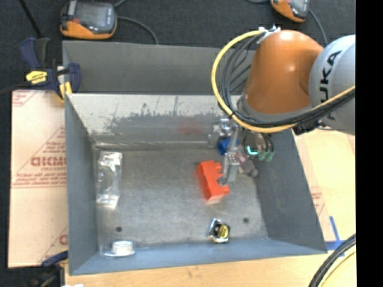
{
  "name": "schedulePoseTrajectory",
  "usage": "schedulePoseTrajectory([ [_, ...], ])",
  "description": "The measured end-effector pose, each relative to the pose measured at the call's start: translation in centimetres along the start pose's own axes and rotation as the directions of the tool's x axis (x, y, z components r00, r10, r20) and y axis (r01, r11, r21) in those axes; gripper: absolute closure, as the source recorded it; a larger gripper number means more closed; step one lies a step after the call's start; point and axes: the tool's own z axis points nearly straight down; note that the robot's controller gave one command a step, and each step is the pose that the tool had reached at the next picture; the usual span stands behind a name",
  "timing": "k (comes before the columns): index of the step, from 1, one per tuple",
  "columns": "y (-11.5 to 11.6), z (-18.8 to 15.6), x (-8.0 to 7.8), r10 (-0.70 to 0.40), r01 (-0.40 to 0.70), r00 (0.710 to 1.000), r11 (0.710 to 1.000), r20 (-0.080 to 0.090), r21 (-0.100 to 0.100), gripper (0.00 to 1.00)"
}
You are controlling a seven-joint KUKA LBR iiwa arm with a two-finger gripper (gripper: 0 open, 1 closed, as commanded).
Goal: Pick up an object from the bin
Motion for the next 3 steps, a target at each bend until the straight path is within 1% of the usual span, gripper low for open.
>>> schedulePoseTrajectory([
  [1,-1.8,11.0,4.0,-0.06,0.06,0.998,0.998,-0.003,0.0,0.0],
  [2,-3.2,13.4,-2.1,-0.327,0.327,0.945,0.945,0.008,0.002,0.0],
  [3,-3.1,13.3,-2.1,-0.324,0.324,0.946,0.946,0.009,0.001,1.0],
])
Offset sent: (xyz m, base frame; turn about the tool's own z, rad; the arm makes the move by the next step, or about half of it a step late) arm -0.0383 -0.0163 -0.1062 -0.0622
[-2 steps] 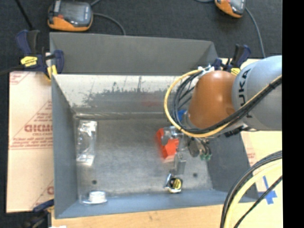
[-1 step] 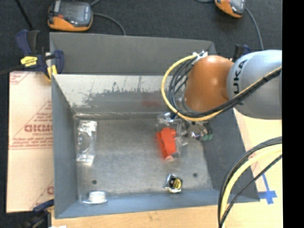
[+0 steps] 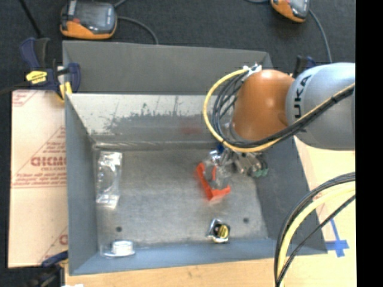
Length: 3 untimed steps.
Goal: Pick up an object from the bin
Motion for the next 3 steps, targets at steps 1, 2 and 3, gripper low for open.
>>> schedulePoseTrajectory([
  [1,0.0,0.0,0.0,0.001,-0.001,1.0,1.0,0.0,-0.001,0.0],
  [2,0.0,3.1,-0.3,-0.221,0.221,0.975,0.975,0.003,0.003,0.0],
  [3,0.0,2.9,-0.2,-0.218,0.218,0.976,0.976,-0.008,-0.002,1.0],
])
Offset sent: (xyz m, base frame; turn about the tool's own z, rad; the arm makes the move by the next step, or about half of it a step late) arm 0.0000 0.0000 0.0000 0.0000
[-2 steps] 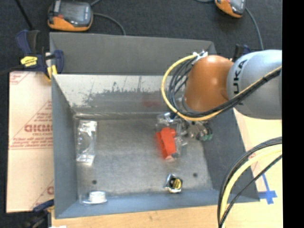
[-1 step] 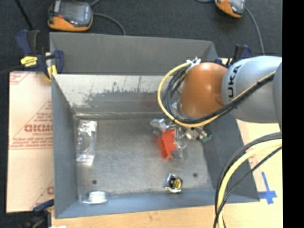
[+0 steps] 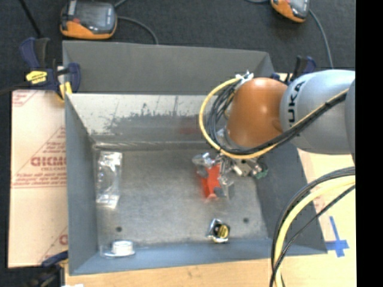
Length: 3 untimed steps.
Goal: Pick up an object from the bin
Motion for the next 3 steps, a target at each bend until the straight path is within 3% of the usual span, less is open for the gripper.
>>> schedulePoseTrajectory([
  [1,0.4,-13.2,-0.6,0.002,-0.003,1.0,1.0,0.013,0.008,1.0],
  [2,0.5,-12.6,-0.5,0.004,-0.004,1.0,1.0,0.007,0.001,0.0],
  [3,0.0,-2.3,2.1,-0.34,0.34,0.94,0.94,0.001,0.0,0.0],
])
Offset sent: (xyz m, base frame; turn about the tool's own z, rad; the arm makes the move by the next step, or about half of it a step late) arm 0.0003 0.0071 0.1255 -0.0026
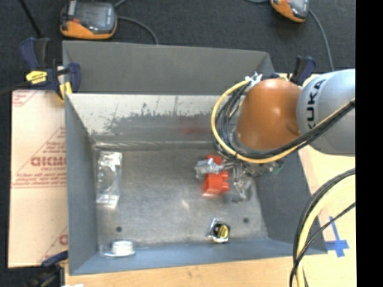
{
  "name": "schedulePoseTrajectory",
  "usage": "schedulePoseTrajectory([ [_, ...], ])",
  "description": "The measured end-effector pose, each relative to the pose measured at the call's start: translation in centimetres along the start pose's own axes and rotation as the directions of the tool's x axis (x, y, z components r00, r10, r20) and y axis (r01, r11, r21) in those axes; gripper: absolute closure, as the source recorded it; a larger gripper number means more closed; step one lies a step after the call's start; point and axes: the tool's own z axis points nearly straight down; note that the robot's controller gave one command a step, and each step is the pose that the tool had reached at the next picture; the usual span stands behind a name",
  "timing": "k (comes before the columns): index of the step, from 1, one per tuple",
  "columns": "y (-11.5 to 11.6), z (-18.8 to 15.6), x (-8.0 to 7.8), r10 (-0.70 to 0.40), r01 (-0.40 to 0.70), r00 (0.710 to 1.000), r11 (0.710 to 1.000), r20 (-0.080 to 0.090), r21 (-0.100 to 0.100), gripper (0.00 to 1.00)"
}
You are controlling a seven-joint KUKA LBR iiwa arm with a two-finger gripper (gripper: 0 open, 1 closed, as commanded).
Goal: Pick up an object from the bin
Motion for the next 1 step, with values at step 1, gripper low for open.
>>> schedulePoseTrajectory([
  [1,-0.08,-0.2,-0.11,0.003,-0.003,1.0,1.0,0.003,0.002,1.0],
])
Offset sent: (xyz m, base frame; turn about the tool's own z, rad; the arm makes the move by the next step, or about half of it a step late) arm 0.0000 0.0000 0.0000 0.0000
